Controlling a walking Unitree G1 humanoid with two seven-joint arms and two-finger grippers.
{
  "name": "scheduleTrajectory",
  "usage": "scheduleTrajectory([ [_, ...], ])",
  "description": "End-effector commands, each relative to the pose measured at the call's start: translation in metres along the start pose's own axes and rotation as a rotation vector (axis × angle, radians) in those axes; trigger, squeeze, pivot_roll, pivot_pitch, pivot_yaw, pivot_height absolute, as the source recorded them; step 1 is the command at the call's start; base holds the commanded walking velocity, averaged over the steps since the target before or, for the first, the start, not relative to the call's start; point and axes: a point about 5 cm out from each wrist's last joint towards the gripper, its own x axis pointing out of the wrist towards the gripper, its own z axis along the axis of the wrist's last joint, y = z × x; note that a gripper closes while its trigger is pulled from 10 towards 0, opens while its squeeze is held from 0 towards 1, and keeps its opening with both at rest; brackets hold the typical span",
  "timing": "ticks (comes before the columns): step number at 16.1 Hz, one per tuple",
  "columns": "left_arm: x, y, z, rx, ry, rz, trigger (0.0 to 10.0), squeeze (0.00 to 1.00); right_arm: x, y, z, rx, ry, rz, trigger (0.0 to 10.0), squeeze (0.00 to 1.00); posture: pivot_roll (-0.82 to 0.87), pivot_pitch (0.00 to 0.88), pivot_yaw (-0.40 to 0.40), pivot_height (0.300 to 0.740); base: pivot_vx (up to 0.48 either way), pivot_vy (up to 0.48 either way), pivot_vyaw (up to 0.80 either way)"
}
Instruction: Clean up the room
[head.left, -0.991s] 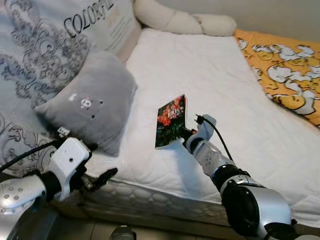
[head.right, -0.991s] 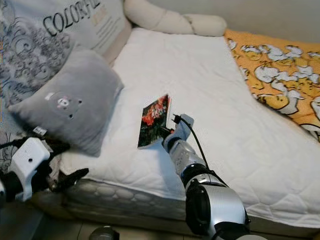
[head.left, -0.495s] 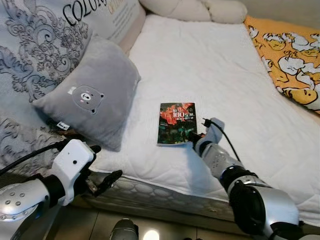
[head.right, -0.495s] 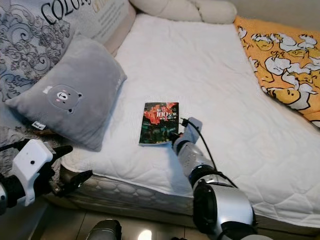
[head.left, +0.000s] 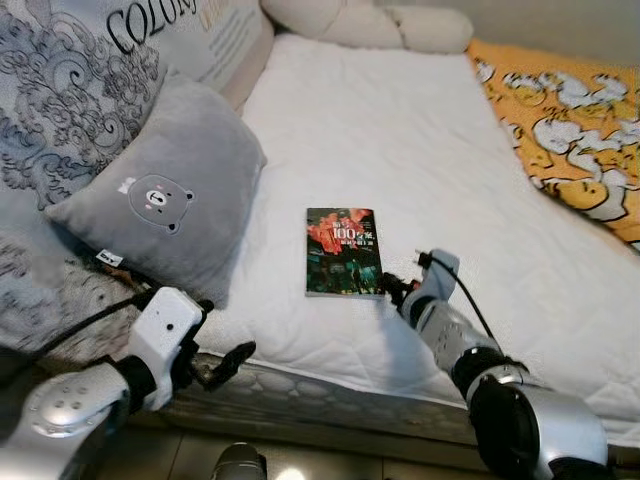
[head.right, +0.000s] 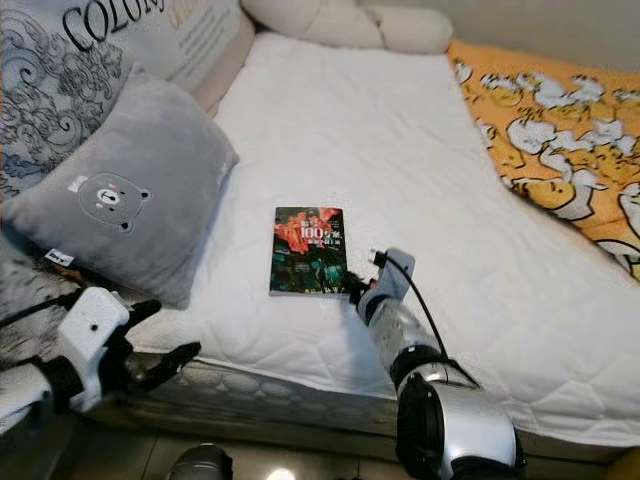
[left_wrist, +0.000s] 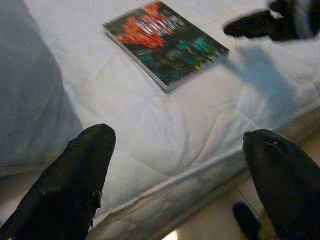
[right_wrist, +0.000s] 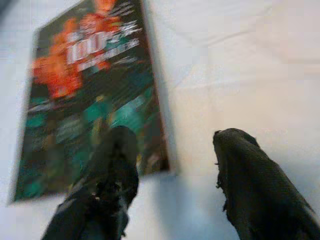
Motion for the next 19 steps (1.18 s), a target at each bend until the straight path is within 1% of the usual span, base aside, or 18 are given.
scheduleTrajectory([
  [1,0.009,0.002,0.002,-0.019,-0.043,0.035,10.0,0.09,-0.003,-0.009,0.000,-0.008,-0.034,0.027,10.0,1.00,0.29,0.000,-0.074,0.740,0.000,0.000,0.00],
  [3,0.022,0.009,0.005,-0.098,-0.088,0.111,10.0,0.09,-0.007,-0.016,0.006,0.004,-0.093,0.076,10.0,1.00,0.24,0.000,-0.059,0.740,0.000,0.000,0.00],
  [4,0.026,0.014,0.007,-0.124,-0.113,0.158,10.0,0.09,-0.009,-0.016,0.009,0.022,-0.110,0.108,10.0,1.00,0.22,0.000,-0.052,0.740,0.000,0.000,0.00],
  [5,0.029,0.017,0.007,-0.136,-0.132,0.178,10.0,0.09,-0.010,-0.016,0.011,0.003,-0.135,0.123,10.0,1.00,0.19,0.000,-0.047,0.740,0.000,0.000,0.00],
  [6,0.035,0.021,0.007,-0.165,-0.151,0.226,10.0,0.10,-0.016,-0.013,0.014,-0.067,-0.182,0.147,10.0,1.00,0.17,0.000,-0.044,0.740,0.000,0.000,0.00],
  [7,0.039,0.024,0.010,-0.183,-0.167,0.276,10.0,0.10,-0.027,-0.005,0.021,-0.139,-0.267,0.161,10.0,1.00,0.15,0.000,-0.044,0.740,0.000,0.000,0.00],
  [8,0.041,0.026,0.013,-0.178,-0.178,0.296,10.0,0.10,-0.038,0.002,0.031,-0.211,-0.345,0.157,10.0,1.00,0.15,0.000,-0.051,0.740,0.000,0.000,0.00],
  [9,0.042,0.026,0.012,-0.180,-0.181,0.319,10.0,0.10,-0.044,0.006,0.036,-0.280,-0.401,0.141,10.0,1.00,0.15,0.000,-0.050,0.740,0.000,0.000,0.00],
  [10,0.042,0.026,0.011,-0.186,-0.182,0.328,10.0,0.09,-0.047,0.007,0.038,-0.297,-0.423,0.137,10.0,0.68,0.14,0.000,-0.053,0.740,0.000,0.000,0.00],
  [11,0.037,0.022,0.005,-0.194,-0.171,0.356,10.0,0.10,-0.055,0.007,0.038,-0.298,-0.457,0.125,10.0,0.00,0.16,0.000,-0.073,0.740,0.000,0.000,0.00],
  [13,0.034,0.018,0.001,-0.193,-0.164,0.377,10.0,0.10,-0.063,0.006,0.034,-0.308,-0.458,0.172,10.0,0.00,0.17,0.000,-0.092,0.740,0.000,0.000,0.00],
  [14,0.033,0.018,-0.001,-0.197,-0.162,0.400,10.0,0.10,-0.070,0.002,0.031,-0.331,-0.479,0.127,10.0,0.00,0.18,0.000,-0.105,0.740,0.000,-0.262,0.00],
  [15,0.032,0.020,-0.002,-0.191,-0.157,0.414,10.0,0.10,-0.072,0.001,0.025,-0.267,-0.430,0.128,10.0,0.00,0.18,0.000,-0.103,0.740,0.000,-0.364,0.00],
  [16,0.031,0.019,-0.002,-0.190,-0.158,0.419,10.0,0.10,-0.073,0.001,0.019,-0.241,-0.390,0.141,10.0,0.00,0.19,0.000,-0.101,0.740,0.000,-0.375,0.00],
  [18,0.030,0.017,-0.001,-0.187,-0.160,0.420,10.0,0.10,-0.074,0.000,0.013,-0.263,-0.363,0.116,10.0,0.00,0.19,0.000,-0.099,0.740,0.000,-0.375,0.00],
  [19,0.029,0.017,0.000,-0.185,-0.160,0.423,10.0,0.10,-0.073,0.003,0.006,-0.262,-0.338,0.115,10.0,0.00,0.18,0.000,-0.094,0.740,0.000,-0.379,0.00],
])
